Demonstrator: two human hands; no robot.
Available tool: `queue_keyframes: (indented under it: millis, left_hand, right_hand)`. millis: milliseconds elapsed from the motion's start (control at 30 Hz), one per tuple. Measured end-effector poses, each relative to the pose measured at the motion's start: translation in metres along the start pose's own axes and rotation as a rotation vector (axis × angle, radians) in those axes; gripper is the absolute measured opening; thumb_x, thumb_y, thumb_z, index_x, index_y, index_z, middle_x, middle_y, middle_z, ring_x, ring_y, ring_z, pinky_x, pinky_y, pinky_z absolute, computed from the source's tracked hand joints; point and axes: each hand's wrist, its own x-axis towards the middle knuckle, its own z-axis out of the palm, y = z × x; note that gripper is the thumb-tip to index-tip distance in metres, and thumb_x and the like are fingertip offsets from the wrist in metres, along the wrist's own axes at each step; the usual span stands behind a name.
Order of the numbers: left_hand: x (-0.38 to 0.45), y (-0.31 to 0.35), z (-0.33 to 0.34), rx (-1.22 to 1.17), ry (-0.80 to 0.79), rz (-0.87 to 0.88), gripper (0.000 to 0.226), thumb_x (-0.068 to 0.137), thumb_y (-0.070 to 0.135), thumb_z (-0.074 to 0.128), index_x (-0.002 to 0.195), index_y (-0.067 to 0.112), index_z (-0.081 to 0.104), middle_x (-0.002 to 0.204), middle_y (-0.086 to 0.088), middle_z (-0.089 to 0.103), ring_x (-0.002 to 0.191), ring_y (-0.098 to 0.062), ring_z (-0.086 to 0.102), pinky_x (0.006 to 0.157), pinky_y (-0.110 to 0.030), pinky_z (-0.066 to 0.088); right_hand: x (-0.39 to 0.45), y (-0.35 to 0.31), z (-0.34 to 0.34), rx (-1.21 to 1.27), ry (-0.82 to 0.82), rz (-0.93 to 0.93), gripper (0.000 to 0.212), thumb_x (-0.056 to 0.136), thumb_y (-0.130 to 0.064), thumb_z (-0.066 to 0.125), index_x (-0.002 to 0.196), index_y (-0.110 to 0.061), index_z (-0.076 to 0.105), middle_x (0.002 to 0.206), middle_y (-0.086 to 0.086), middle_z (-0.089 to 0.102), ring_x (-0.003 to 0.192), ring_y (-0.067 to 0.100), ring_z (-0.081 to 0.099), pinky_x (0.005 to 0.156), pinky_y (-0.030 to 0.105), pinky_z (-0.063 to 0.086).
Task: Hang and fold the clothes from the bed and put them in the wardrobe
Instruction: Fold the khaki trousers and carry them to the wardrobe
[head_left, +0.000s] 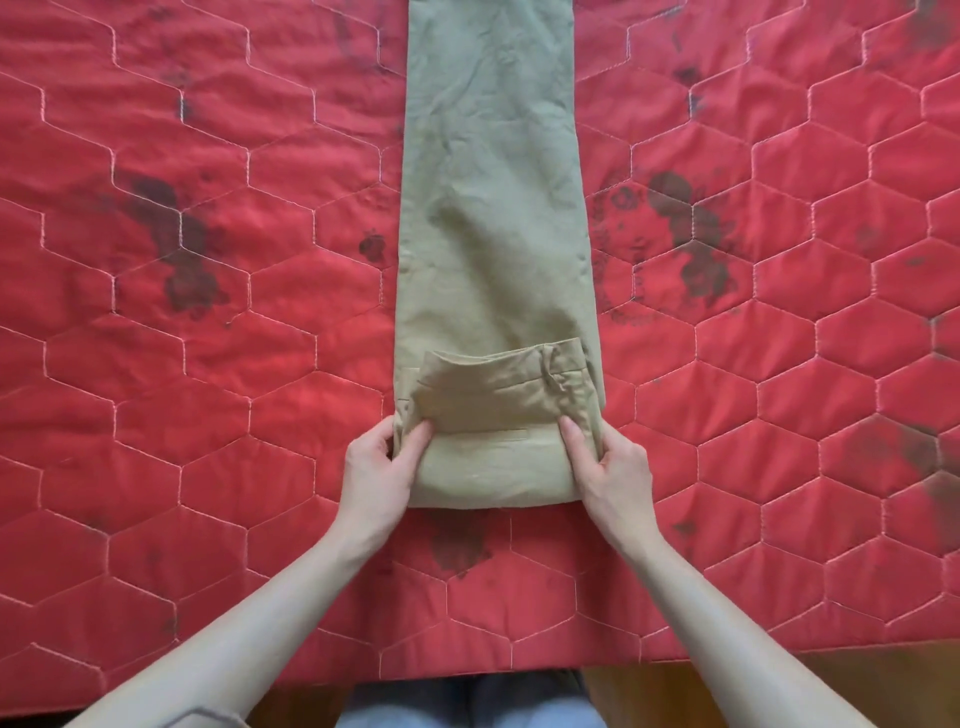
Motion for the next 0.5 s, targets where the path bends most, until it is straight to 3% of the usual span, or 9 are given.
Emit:
queue_keyframes:
  millis: [100, 167, 200, 233, 267, 333, 400, 433, 500]
  left_hand:
    - [0.015, -0.005, 0.005, 0.149, 0.029, 0.004, 0.056, 0.097, 0.052, 0.053, 0.074, 0.002, 0.044, 0.068, 0.003, 0.042, 0.066, -0.012, 0.039, 0.066, -0.056, 0.040]
    - [0.010, 0.002, 0.009, 0.243, 0.046, 0.012, 0.039, 0.100, 0.043, 0.050, 0.080, 0.010, 0.045, 0.073, 0.008, 0.045, 0.069, -0.014, 0.039, 0.067, -0.051, 0.040]
    - [0.004, 0.008, 0.010, 0.305, 0.075, 0.035, 0.021, 0.101, 0.033, 0.052, 0.093, 0.015, 0.053, 0.084, 0.009, 0.053, 0.076, -0.014, 0.045, 0.073, -0.046, 0.043]
    - [-0.001, 0.010, 0.011, 0.380, 0.135, 0.097, 0.017, 0.101, 0.022, 0.056, 0.117, 0.017, 0.056, 0.103, 0.005, 0.058, 0.091, -0.015, 0.052, 0.085, -0.042, 0.046]
    - [-0.005, 0.013, 0.012, 0.466, 0.209, 0.215, 0.043, 0.098, 0.010, 0.058, 0.140, 0.015, 0.048, 0.124, -0.002, 0.055, 0.111, -0.019, 0.053, 0.100, -0.039, 0.045]
    - [-0.004, 0.013, 0.010, 0.664, 0.193, 0.588, 0.067, 0.091, -0.007, 0.051, 0.155, 0.004, 0.036, 0.153, -0.015, 0.041, 0.145, -0.032, 0.040, 0.123, -0.044, 0.030]
    - [0.001, 0.011, 0.010, 0.861, -0.039, 0.917, 0.069, 0.092, -0.005, 0.049, 0.159, 0.004, 0.037, 0.167, -0.016, 0.029, 0.157, -0.032, 0.024, 0.128, -0.050, 0.021]
    - [0.004, 0.007, 0.011, 0.938, -0.143, 0.982, 0.066, 0.096, 0.004, 0.052, 0.160, 0.006, 0.034, 0.171, -0.014, 0.024, 0.159, -0.030, 0.019, 0.128, -0.050, 0.022]
    - [0.010, -0.003, 0.012, 1.041, -0.209, 0.932, 0.069, 0.104, 0.031, 0.053, 0.163, 0.007, 0.027, 0.173, -0.012, 0.017, 0.161, -0.028, 0.013, 0.126, -0.052, 0.026]
  right_hand:
    - [-0.005, -0.008, 0.016, -0.122, 0.159, 0.086, 0.050, 0.089, -0.069, 0.048, 0.087, -0.022, 0.063, 0.068, 0.006, 0.066, 0.074, 0.039, 0.063, 0.064, 0.043, 0.046]
    - [-0.009, -0.012, 0.021, -0.210, 0.279, 0.033, 0.040, 0.091, -0.058, 0.057, 0.098, -0.019, 0.063, 0.086, 0.010, 0.069, 0.087, 0.040, 0.065, 0.066, 0.042, 0.047]
    - [-0.009, -0.013, 0.021, -0.232, 0.330, -0.070, 0.036, 0.093, -0.045, 0.065, 0.112, -0.015, 0.062, 0.101, 0.011, 0.068, 0.099, 0.037, 0.064, 0.074, 0.044, 0.051]
    - [-0.008, -0.012, 0.019, -0.266, 0.365, -0.220, 0.040, 0.094, -0.031, 0.069, 0.127, -0.011, 0.058, 0.118, 0.013, 0.064, 0.112, 0.035, 0.061, 0.088, 0.047, 0.052]
    - [-0.004, -0.012, 0.017, -0.320, 0.364, -0.410, 0.046, 0.095, -0.017, 0.066, 0.139, -0.008, 0.052, 0.132, 0.016, 0.059, 0.126, 0.035, 0.056, 0.101, 0.047, 0.049]
    - [0.003, -0.015, 0.013, -0.486, 0.251, -0.771, 0.056, 0.098, 0.002, 0.048, 0.153, -0.011, 0.046, 0.155, 0.015, 0.047, 0.147, 0.032, 0.043, 0.117, 0.048, 0.040]
    - [0.008, -0.019, 0.013, -0.600, 0.080, -0.930, 0.058, 0.102, -0.002, 0.043, 0.158, -0.014, 0.042, 0.167, 0.009, 0.034, 0.156, 0.026, 0.029, 0.123, 0.050, 0.032]
    - [0.011, -0.018, 0.013, -0.630, 0.029, -0.931, 0.055, 0.105, -0.012, 0.046, 0.160, -0.015, 0.039, 0.169, 0.007, 0.030, 0.158, 0.024, 0.025, 0.124, 0.051, 0.030]
    - [0.015, -0.014, 0.014, -0.668, -0.016, -0.825, 0.060, 0.108, -0.038, 0.047, 0.162, -0.017, 0.033, 0.171, 0.004, 0.023, 0.160, 0.023, 0.019, 0.125, 0.053, 0.027]
